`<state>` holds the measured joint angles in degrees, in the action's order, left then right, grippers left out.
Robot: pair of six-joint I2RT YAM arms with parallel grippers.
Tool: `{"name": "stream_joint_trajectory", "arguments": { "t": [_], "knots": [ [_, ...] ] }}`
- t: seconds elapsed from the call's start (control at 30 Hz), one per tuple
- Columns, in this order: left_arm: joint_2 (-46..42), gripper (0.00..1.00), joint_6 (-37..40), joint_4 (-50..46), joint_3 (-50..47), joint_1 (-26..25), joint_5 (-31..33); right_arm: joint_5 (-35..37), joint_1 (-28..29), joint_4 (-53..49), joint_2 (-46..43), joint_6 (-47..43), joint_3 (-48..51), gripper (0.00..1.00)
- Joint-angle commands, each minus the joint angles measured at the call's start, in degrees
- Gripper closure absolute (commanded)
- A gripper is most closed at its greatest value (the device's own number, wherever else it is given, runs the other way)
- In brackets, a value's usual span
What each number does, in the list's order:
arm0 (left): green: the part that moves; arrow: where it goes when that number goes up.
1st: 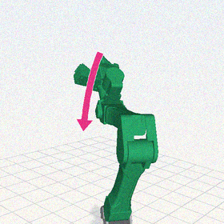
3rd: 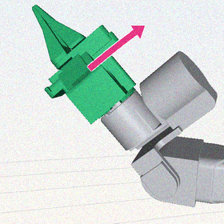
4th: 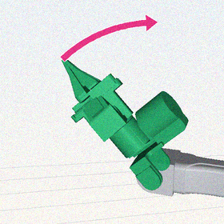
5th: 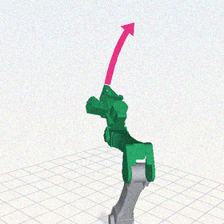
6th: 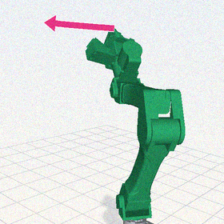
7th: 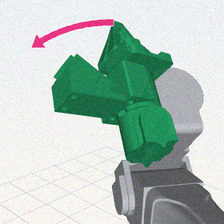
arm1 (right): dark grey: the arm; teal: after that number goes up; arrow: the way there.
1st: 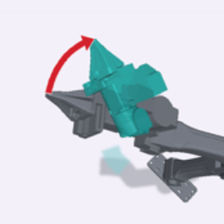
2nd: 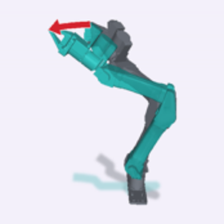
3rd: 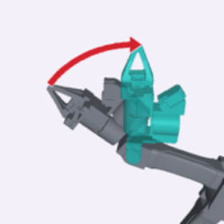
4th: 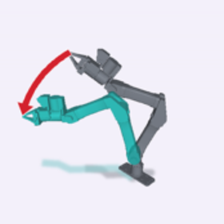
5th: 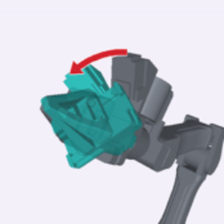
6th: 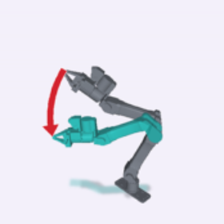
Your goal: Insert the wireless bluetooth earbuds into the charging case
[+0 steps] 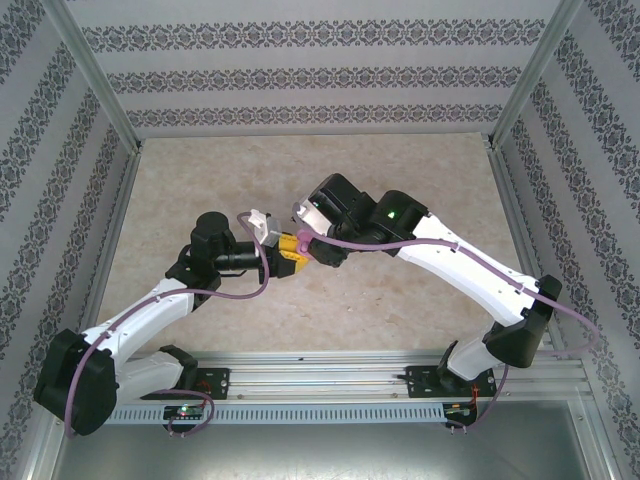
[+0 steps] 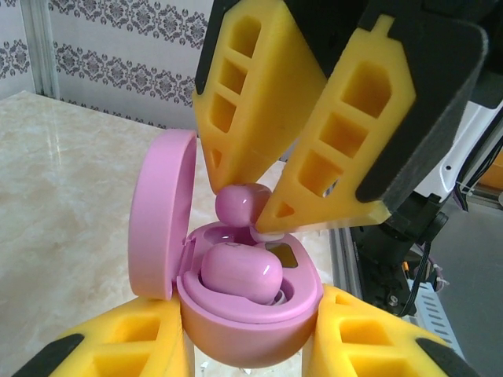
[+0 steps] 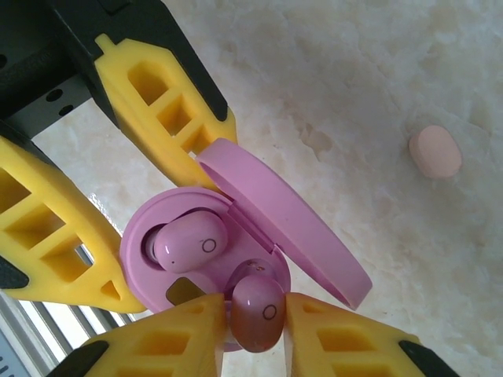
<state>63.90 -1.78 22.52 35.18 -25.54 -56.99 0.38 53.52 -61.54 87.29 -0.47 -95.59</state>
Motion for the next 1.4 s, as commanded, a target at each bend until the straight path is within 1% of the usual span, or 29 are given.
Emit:
{"name": "stream_joint_trajectory", "arguments": {
  "t": [0.0,0.17,0.37,0.57,0.77,1.1,1.37],
  "knots": [
    [0.16,0.81,-1.81,7.7,1.94,-0.51,-0.58,-3.27,1.06,-3.15,0.29,-1.26,-1.15,0.72],
    [0.41,0.81,-2.5,8.69,1.75,-0.48,-0.62,-2.8,1.01,-3.52,0.64,-1.13,-1.67,0.67],
    [0.88,0.81,-2.55,9.16,1.74,-0.49,-0.66,-2.11,0.89,-3.68,0.73,-0.67,-3.34,0.67],
    [0.91,0.81,-2.8,9.64,1.53,-0.48,-0.61,-2.44,0.62,-3.41,0.83,0.23,-4.56,0.63],
    [0.65,0.81,-2.61,9.62,1.21,-0.48,-0.16,-3.32,0.11,-2.22,-0.06,2.02,-5.64,0.62],
    [0.94,0.8,-2.96,10.22,0.98,-0.48,-0.14,-7.86,-2.59,1.33,-3.13,7.82,-5.05,0.61],
    [1.05,0.81,-3.14,10.44,0.87,-0.56,0.04,-10.09,-5.55,3.62,-6.02,14.99,-2.52,0.61]
  ]
}}
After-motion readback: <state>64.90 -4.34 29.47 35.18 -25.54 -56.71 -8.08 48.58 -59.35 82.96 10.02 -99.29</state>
